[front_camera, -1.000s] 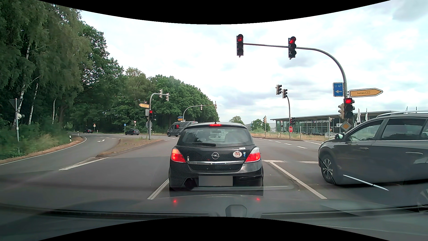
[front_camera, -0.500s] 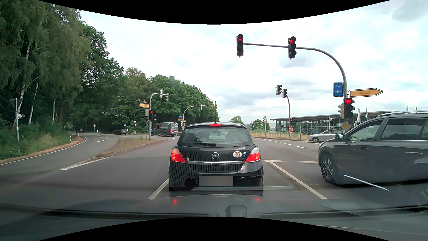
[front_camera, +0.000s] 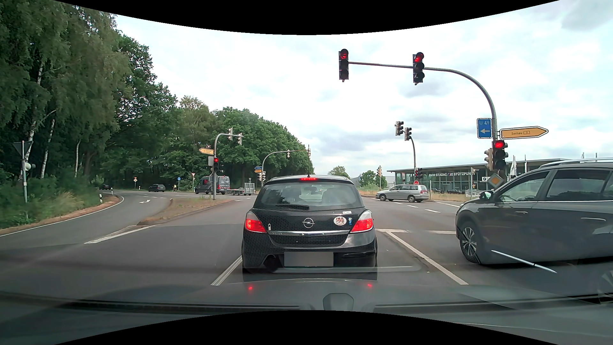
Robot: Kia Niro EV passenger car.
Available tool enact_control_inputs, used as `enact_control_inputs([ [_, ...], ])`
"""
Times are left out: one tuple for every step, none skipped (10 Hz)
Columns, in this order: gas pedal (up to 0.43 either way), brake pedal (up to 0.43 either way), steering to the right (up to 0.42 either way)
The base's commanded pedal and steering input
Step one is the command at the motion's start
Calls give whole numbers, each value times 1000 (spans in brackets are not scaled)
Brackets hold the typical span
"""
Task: Follow the waypoints while adhering to traffic rules and regulations
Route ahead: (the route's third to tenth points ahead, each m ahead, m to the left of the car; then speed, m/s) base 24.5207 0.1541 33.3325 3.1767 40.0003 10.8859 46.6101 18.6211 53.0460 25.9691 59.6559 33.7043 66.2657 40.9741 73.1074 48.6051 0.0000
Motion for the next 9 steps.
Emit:
enact_control_inputs([
  [0, 268, -4],
  [0, 268, -4],
  [0, 268, -4],
  [0, 268, -4],
  [0, 268, -4],
  [0, 262, -4],
  [0, 268, -4],
  [0, 268, -4],
  [0, 268, -4],
])
